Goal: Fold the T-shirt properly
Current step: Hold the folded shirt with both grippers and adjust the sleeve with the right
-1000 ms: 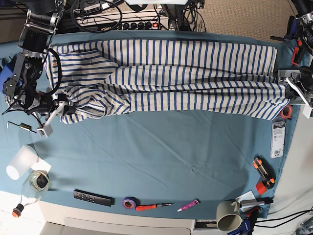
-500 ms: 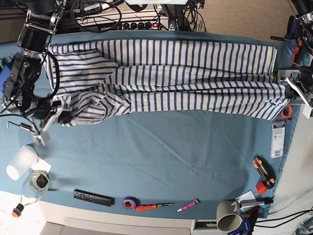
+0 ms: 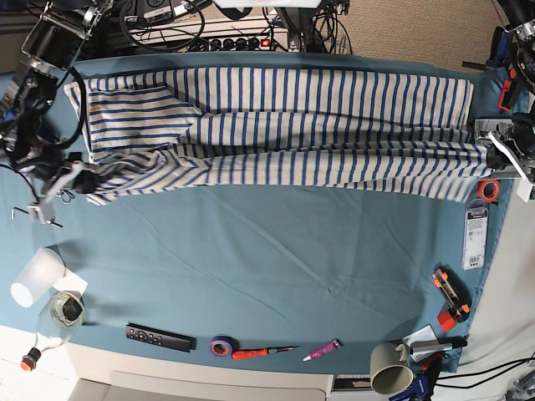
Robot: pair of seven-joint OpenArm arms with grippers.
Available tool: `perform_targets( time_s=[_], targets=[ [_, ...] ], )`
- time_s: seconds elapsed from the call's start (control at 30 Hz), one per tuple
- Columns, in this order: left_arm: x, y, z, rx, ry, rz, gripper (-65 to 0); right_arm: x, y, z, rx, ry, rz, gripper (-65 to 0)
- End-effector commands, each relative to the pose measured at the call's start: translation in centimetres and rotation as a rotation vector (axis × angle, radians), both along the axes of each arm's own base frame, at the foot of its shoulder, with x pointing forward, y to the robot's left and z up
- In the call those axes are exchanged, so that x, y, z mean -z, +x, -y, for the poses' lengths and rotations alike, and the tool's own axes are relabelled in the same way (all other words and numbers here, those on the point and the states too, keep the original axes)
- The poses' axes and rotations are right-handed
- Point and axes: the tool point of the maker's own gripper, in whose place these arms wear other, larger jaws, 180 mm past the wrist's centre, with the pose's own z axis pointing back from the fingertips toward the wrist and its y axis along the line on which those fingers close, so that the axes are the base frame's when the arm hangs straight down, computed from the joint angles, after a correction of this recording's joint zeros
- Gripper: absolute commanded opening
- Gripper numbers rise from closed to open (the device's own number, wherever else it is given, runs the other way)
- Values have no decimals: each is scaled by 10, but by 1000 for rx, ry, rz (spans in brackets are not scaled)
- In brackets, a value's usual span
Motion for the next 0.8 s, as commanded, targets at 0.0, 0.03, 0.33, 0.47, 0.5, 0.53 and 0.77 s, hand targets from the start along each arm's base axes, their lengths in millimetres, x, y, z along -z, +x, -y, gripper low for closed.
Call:
perform_targets(
  time_s=[0.0,0.03,0.33,0.47,0.5,0.53,0.77],
  targets=[
    [-14,7,-5,8,24,42,-650,-22,9,12,16,-24,71,-650],
    [-13,7,-5,8,24,42,-650,-24,8,16,29,-24,79,-650],
    [-15,8,-4,8,22,51,-650,-5,-6,9,-52,-67,8,-629],
    [-15,8,-4,8,22,51,-650,12,-18,-1,-94,-68,-48,-488],
    [-15,8,-5,8,23,51,-650,15,-21,-2,-96,-68,-59,-484],
    [-15,8,-5,8,23,50,-650,16,-23,-2,-96,-62,-64,-484],
    [-14,8,-5,8,24,49,-650,-17,-15,-9,-91,24,71,-484]
  ],
)
